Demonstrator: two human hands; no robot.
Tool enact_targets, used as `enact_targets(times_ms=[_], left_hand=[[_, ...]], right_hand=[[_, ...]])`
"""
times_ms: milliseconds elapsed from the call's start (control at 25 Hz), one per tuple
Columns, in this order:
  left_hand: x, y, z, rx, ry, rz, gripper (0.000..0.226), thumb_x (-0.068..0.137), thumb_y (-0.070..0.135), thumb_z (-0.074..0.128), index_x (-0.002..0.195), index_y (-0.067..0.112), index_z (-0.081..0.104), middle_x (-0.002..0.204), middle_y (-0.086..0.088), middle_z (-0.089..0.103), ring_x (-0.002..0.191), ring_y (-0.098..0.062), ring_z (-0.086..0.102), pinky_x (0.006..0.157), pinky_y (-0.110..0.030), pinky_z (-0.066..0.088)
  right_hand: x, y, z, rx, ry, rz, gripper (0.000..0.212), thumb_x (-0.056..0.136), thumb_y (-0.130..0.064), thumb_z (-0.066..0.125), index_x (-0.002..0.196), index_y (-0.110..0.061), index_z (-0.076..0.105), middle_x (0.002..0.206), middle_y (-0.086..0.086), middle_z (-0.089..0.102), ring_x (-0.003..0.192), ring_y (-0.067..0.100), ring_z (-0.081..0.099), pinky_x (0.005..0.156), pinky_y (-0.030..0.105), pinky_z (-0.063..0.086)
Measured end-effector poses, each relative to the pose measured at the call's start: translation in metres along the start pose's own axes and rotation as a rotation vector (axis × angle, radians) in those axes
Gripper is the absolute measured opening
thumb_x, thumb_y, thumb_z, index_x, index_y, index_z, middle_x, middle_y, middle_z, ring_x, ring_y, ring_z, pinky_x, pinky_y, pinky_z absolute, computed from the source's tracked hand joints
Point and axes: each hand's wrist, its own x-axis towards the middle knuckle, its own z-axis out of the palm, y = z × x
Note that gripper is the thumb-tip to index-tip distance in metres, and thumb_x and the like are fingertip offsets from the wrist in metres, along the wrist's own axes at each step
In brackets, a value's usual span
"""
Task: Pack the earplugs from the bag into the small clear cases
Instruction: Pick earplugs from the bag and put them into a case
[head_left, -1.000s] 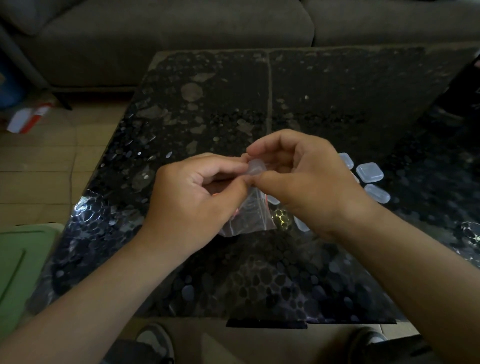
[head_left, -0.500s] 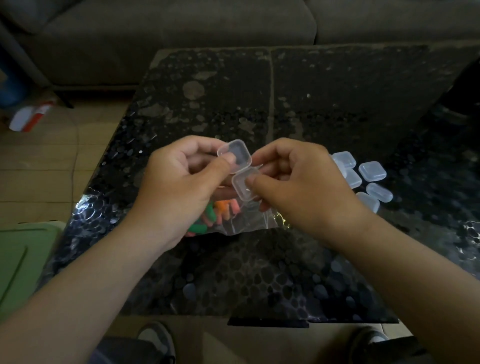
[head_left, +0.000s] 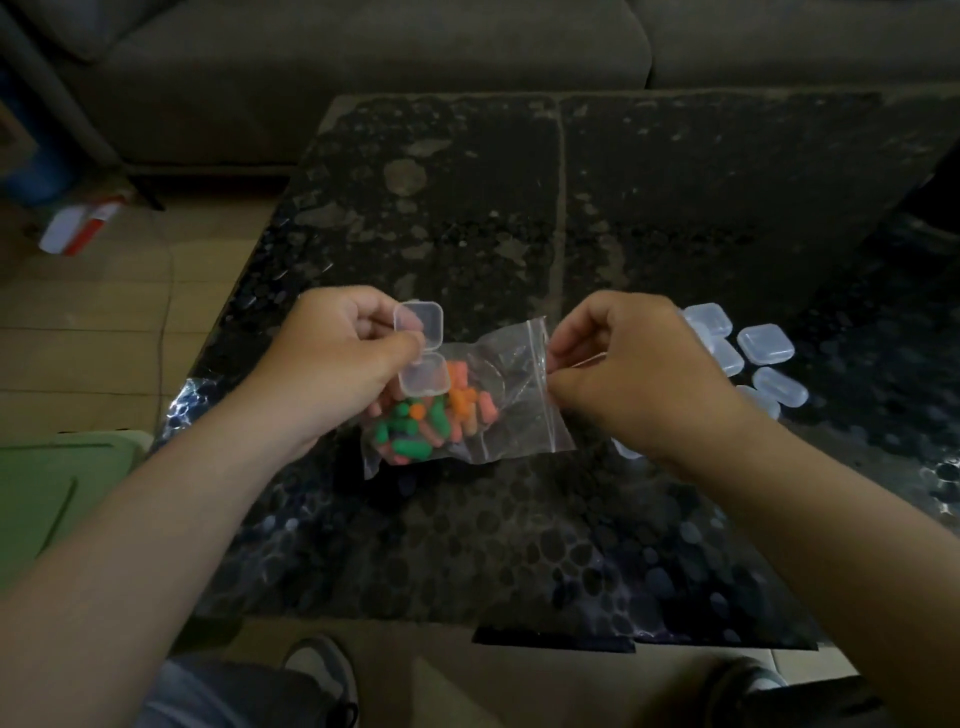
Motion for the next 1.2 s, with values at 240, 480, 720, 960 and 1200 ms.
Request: enact_targets(times_ms=[240, 480, 720, 960, 1200], left_hand=[[0.004, -0.004, 0.003, -0.003, -0.087, -0.037, 0.009, 0.094, 0.013, 0.069, 0.090, 0.018, 0.074, 0.066, 0.004, 0.073, 0.053, -0.008, 0.063, 0.046, -0.027, 0.049], [0.003, -0.005, 0.004, -0.006, -0.131, -0.031, 0.011, 0.096, 0.014, 0.068, 0.088, 0.018, 0.075, 0.066, -0.001, 0.072, 0.054, -0.009, 0.063, 0.046, -0.024, 0.048], [0.001, -0.002, 0.006, 0.023, -0.126, -0.022, 0.012, 0.096, 0.014, 0.067, 0.089, 0.019, 0.074, 0.064, 0.005, 0.072, 0.053, -0.006, 0.063, 0.047, -0.023, 0.049], [-0.002, 0.000, 0.006, 0.031, -0.138, -0.007, 0.013, 0.097, 0.014, 0.067, 0.087, 0.019, 0.073, 0.064, 0.006, 0.072, 0.052, -0.003, 0.061, 0.047, -0.021, 0.049], [-0.004, 0.001, 0.006, 0.043, -0.129, -0.001, 0.012, 0.097, 0.013, 0.067, 0.087, 0.018, 0.073, 0.068, 0.003, 0.072, 0.053, -0.005, 0.062, 0.047, -0.022, 0.050]], right_hand=[[-0.001, 0.002, 0.011, -0.030, -0.159, 0.046, 0.013, 0.087, -0.017, 0.076, 0.076, -0.022, 0.076, 0.075, -0.005, 0.074, 0.072, 0.009, 0.072, 0.072, 0.035, 0.064], [0.003, 0.010, 0.025, -0.065, -0.253, -0.022, 0.007, 0.089, -0.019, 0.074, 0.088, -0.022, 0.080, 0.079, -0.003, 0.076, 0.072, 0.013, 0.073, 0.072, 0.040, 0.063], [0.003, 0.011, 0.031, -0.211, -0.240, -0.097, 0.009, 0.091, -0.022, 0.072, 0.097, -0.025, 0.078, 0.087, -0.005, 0.073, 0.077, 0.011, 0.068, 0.077, 0.033, 0.061], [0.001, 0.009, 0.035, -0.274, -0.200, -0.123, 0.014, 0.094, -0.029, 0.068, 0.105, -0.026, 0.076, 0.084, -0.008, 0.068, 0.069, 0.005, 0.061, 0.059, 0.009, 0.044], [0.000, 0.010, 0.032, -0.297, -0.125, -0.131, 0.019, 0.099, -0.020, 0.058, 0.095, -0.019, 0.076, 0.083, 0.000, 0.070, 0.073, 0.014, 0.065, 0.071, 0.032, 0.059]])
